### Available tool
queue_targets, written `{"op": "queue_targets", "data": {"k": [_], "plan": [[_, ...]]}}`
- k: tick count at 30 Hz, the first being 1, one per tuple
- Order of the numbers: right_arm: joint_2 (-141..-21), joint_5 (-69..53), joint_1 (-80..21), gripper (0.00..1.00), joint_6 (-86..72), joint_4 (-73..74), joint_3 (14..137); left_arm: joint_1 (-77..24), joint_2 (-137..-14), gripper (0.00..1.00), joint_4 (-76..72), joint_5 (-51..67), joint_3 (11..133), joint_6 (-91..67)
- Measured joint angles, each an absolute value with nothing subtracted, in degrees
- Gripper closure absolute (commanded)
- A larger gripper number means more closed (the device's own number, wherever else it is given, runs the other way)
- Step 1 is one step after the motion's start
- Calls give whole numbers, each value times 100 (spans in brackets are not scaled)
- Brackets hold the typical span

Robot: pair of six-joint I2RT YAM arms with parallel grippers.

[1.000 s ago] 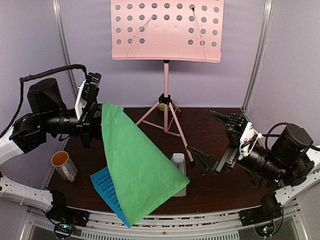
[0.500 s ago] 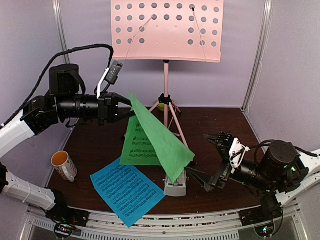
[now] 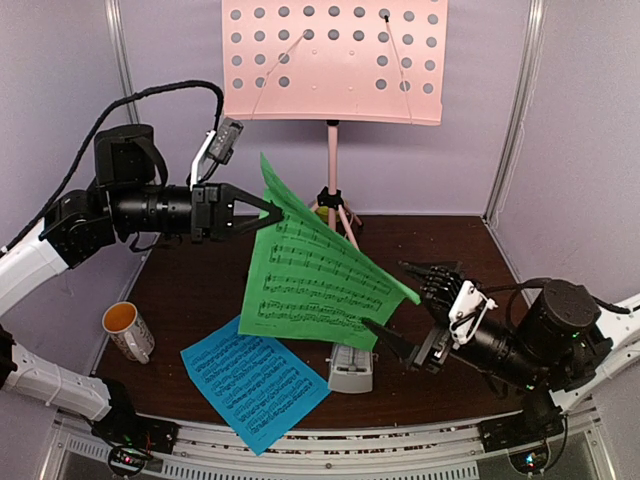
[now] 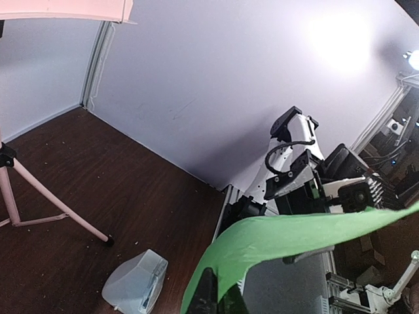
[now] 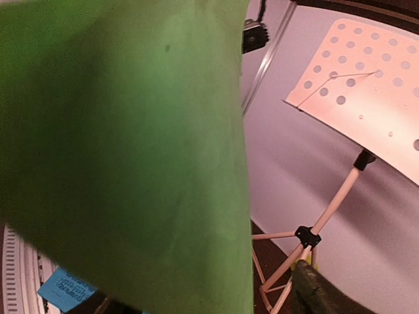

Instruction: Set up the instrument practice props

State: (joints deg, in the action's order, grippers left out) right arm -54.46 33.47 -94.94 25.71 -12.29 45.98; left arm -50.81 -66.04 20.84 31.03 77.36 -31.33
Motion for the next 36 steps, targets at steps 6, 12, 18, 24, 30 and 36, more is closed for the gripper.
{"op": "queue_targets", "data": {"k": [6,12,18,24,30,36], "plan": [[-5511,3590,-9502,100,2751,-1712,5199,-5081,-6571,100,1940,3234,7666,-3186],[-5612,3723,-9448,100,2744,-1756,5741,-5100,-6436,73,1752,3218,7553,-3127],[-5800,3780,-9061,100,2545,-1594,6582,-5065,-6326,43,1883,2582,7585,-2757],[-6281,3699,-8447,100,2506,-1194,7872,-5065,-6274,39,2488,1417,8259,-2132],[-6956,3500,-7804,100,2504,-792,9139,-4991,-6554,39,2969,252,9577,-1426],[-7609,3328,-7258,100,2519,-558,10068,-4412,-7225,39,3124,-108,10499,-871]]}}
